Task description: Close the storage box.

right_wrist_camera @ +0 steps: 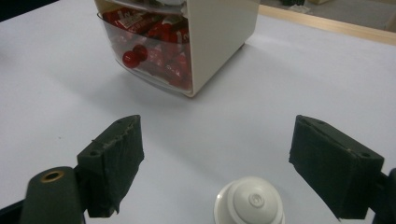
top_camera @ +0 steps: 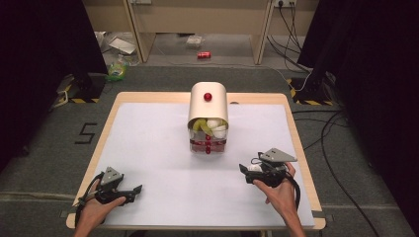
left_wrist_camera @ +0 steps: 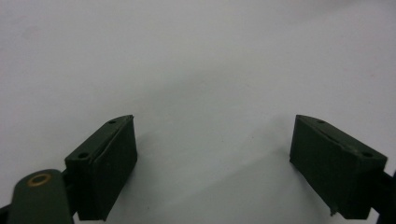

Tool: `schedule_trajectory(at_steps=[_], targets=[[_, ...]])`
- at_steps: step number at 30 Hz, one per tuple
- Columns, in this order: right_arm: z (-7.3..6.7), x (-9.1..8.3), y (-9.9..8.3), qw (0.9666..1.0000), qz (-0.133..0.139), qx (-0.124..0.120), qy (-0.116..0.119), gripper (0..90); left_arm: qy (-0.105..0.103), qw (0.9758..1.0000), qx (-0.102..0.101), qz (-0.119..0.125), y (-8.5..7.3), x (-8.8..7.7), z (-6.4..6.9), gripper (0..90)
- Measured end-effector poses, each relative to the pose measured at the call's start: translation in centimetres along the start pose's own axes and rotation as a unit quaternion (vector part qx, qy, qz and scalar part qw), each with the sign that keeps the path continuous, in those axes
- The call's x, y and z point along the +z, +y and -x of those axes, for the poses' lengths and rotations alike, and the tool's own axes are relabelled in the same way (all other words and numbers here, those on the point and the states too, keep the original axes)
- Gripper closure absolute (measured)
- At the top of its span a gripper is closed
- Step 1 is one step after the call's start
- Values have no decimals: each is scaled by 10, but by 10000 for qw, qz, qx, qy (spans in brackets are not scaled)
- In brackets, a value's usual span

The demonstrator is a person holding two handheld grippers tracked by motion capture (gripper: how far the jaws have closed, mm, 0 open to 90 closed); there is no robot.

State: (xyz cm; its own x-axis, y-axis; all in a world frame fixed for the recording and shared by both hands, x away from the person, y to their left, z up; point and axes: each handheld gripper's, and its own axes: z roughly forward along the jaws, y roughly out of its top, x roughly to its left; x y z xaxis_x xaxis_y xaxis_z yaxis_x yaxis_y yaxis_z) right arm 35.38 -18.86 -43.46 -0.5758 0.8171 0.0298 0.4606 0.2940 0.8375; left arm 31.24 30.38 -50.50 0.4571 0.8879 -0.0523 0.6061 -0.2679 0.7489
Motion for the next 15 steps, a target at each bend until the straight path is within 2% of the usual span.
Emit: schedule_trajectory(at_steps=[15], targets=[[6,-11,-21,9999,-87,115,-74,178,0,10000,-2,0,0,0,0,142]])
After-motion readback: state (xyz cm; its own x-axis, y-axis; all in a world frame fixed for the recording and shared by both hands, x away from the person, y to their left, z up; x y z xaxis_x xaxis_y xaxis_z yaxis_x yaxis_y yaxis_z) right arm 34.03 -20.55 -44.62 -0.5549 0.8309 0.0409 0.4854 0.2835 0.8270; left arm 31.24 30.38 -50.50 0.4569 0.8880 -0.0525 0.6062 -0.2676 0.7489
